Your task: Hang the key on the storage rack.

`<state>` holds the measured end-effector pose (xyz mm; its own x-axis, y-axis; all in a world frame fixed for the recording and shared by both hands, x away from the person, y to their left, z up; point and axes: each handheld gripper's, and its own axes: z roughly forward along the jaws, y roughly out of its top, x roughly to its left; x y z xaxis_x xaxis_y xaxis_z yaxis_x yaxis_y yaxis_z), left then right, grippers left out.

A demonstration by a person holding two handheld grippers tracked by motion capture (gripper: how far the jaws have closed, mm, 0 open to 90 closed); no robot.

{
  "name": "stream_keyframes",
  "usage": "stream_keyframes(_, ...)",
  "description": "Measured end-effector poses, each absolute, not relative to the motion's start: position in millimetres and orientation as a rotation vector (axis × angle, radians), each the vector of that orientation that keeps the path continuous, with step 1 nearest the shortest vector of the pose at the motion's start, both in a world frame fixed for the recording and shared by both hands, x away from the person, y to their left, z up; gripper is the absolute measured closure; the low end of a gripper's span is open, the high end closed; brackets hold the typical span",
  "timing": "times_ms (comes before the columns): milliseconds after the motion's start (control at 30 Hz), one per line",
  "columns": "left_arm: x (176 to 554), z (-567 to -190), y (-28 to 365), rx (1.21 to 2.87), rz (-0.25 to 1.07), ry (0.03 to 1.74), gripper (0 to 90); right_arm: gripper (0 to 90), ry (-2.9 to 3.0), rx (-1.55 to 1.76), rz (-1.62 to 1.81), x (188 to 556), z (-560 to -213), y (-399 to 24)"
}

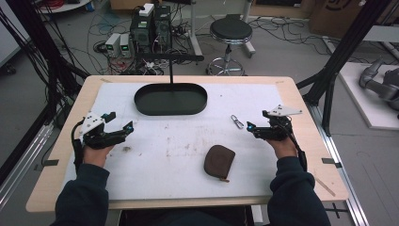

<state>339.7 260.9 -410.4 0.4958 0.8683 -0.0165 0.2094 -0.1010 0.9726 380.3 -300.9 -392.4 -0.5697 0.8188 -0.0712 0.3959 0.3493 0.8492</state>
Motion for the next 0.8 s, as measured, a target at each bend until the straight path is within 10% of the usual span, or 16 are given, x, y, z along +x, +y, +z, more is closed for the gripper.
stream_keyframes(800, 341, -416, 255, 1.625, 0.709, 0.94, 20.1, 19.0, 2.168, 1.036, 1.112, 382, -396, -279)
